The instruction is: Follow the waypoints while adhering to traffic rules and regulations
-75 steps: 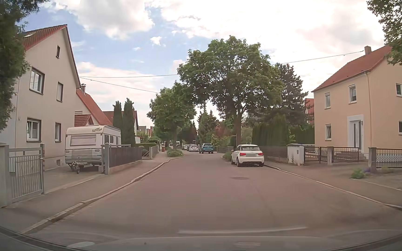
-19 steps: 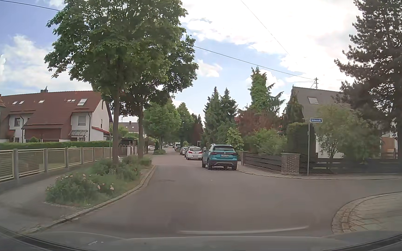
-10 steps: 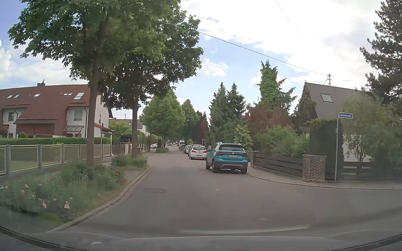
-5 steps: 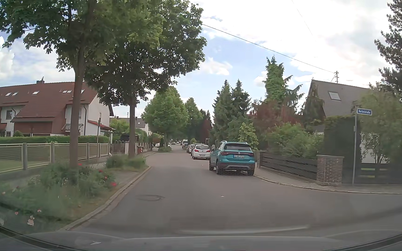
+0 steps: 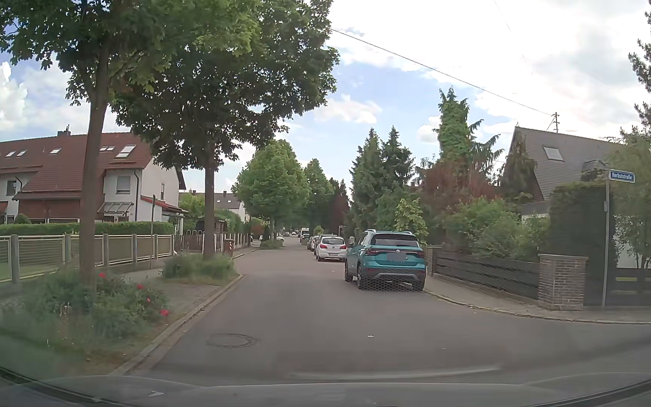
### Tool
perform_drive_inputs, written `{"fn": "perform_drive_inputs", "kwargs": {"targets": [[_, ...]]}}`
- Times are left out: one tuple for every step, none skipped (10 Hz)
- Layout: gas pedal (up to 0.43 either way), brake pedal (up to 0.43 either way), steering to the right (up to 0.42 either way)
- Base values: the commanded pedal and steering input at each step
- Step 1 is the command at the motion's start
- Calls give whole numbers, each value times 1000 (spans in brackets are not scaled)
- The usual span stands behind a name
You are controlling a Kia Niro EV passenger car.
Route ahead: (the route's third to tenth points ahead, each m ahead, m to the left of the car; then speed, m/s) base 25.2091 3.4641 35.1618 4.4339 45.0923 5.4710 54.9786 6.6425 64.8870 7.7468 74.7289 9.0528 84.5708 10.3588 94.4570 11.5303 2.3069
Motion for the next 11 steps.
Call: {"fn": "perform_drive_inputs", "kwargs": {"targets": [[0, 18, -59], [0, 18, -57], [0, 24, -56], [0, 24, -52], [0, 24, -51], [0, 24, -53], [0, 24, -53], [0, 24, -54], [0, 18, -58], [8, 24, -67], [79, 24, -81]]}}
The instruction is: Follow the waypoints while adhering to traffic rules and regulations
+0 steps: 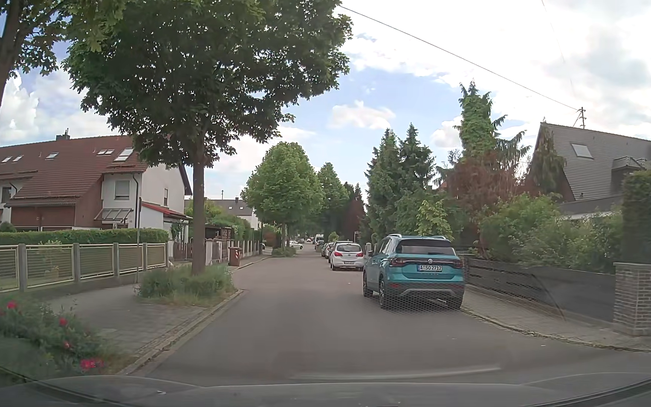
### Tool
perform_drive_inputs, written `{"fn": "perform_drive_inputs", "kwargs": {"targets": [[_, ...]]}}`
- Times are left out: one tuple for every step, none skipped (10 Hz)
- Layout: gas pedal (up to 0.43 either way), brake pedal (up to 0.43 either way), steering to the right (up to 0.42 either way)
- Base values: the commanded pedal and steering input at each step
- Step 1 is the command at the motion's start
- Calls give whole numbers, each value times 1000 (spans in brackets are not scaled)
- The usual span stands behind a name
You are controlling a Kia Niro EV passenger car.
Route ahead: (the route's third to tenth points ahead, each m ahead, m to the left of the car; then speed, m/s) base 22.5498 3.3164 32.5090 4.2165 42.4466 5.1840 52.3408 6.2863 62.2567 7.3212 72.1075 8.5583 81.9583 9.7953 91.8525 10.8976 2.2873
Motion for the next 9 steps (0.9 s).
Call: {"fn": "perform_drive_inputs", "kwargs": {"targets": [[79, 24, -88], [87, 24, -89], [110, 18, -90], [118, 24, -103], [118, 24, -119], [118, 24, -134], [118, 24, -142], [118, 24, -142], [130, 24, -139]]}}
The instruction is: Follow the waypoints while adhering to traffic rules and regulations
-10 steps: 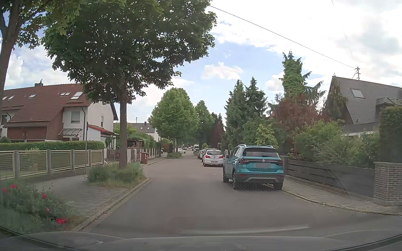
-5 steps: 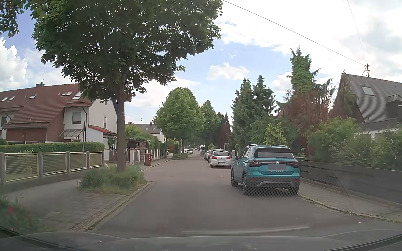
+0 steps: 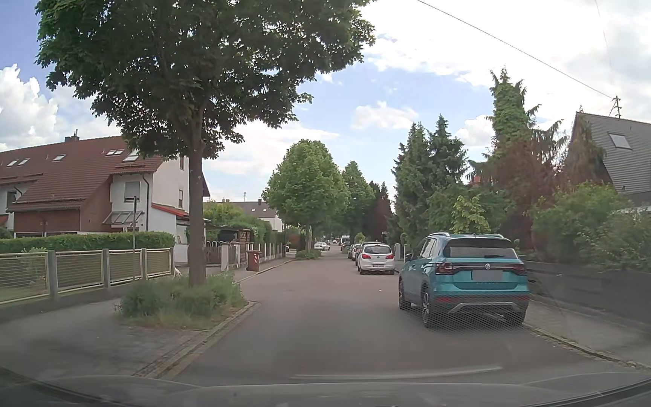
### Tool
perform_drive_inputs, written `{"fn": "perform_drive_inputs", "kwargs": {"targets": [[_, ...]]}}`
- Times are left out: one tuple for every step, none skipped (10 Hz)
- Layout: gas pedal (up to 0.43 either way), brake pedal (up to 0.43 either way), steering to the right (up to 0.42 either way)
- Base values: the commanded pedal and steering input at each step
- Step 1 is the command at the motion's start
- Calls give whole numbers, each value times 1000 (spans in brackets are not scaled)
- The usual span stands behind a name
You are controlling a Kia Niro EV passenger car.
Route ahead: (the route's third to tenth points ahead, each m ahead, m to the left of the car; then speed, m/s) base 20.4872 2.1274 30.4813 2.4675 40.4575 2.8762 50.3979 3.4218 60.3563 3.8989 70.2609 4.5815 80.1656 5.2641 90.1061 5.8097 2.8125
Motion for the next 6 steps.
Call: {"fn": "perform_drive_inputs", "kwargs": {"targets": [[138, 24, -132], [157, 24, -124], [169, 24, -120], [169, 24, -116], [169, 18, -100], [169, 24, -79]]}}
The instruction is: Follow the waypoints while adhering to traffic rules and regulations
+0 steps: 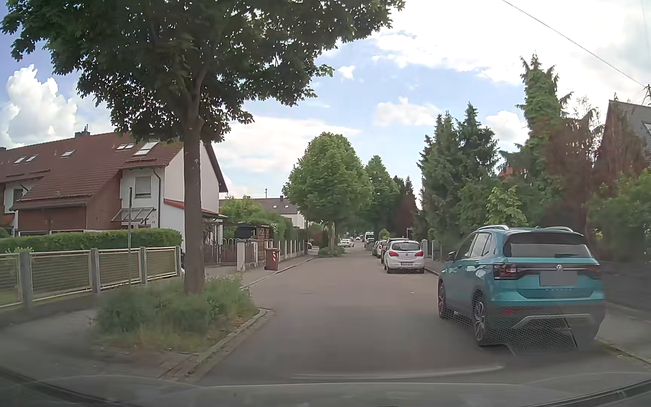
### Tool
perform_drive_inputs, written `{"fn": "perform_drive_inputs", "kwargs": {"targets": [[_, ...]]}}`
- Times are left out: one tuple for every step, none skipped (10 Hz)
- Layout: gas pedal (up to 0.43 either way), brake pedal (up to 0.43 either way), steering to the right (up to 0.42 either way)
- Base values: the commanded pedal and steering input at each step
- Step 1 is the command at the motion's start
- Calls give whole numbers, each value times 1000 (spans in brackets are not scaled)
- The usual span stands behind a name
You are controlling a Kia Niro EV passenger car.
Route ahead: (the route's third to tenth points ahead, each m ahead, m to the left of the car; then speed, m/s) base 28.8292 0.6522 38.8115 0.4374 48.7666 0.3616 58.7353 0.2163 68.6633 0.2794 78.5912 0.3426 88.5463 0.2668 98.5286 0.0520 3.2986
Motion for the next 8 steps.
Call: {"fn": "perform_drive_inputs", "kwargs": {"targets": [[169, 24, -64], [169, 24, -50], [169, 24, -41], [157, 24, -24], [157, 24, -12], [157, 24, -7], [157, 24, 1], [150, 24, 12]]}}
